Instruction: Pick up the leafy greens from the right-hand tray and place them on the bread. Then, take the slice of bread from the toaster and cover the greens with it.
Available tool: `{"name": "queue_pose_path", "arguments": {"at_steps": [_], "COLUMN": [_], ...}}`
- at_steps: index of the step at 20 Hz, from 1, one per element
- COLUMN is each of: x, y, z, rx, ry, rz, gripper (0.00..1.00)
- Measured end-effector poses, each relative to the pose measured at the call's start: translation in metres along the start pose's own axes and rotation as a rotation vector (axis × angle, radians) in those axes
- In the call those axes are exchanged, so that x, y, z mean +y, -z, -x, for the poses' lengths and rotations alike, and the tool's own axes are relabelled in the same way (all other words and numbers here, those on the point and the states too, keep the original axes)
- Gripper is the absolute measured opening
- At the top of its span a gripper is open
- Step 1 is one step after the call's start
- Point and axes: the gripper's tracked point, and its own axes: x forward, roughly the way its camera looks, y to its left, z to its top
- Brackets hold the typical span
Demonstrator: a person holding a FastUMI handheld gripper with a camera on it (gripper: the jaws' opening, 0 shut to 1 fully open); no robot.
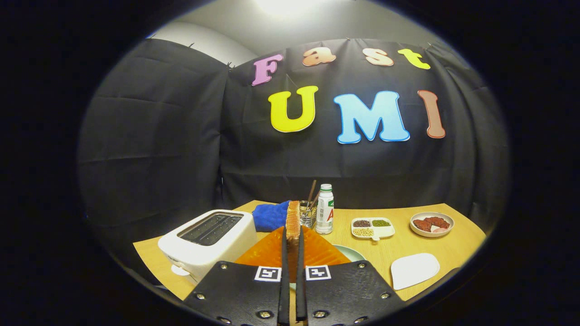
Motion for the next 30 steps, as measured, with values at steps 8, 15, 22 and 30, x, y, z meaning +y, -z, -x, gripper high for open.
{"name": "queue_pose_path", "arguments": {"at_steps": [8, 15, 22, 30], "x": [-0.021, -0.021, -0.018, -0.062], "y": [0.038, 0.048, 0.059, 0.088], "z": [-0.018, -0.029, -0.04, -0.056], "rx": [0.071, 0.078, 0.087, 0.152], "ry": [0.002, -0.022, -0.059, 0.047], "rz": [-0.064, -0.107, -0.128, -0.172], "gripper": [0.05, 0.05, 0.06, 0.05]}}
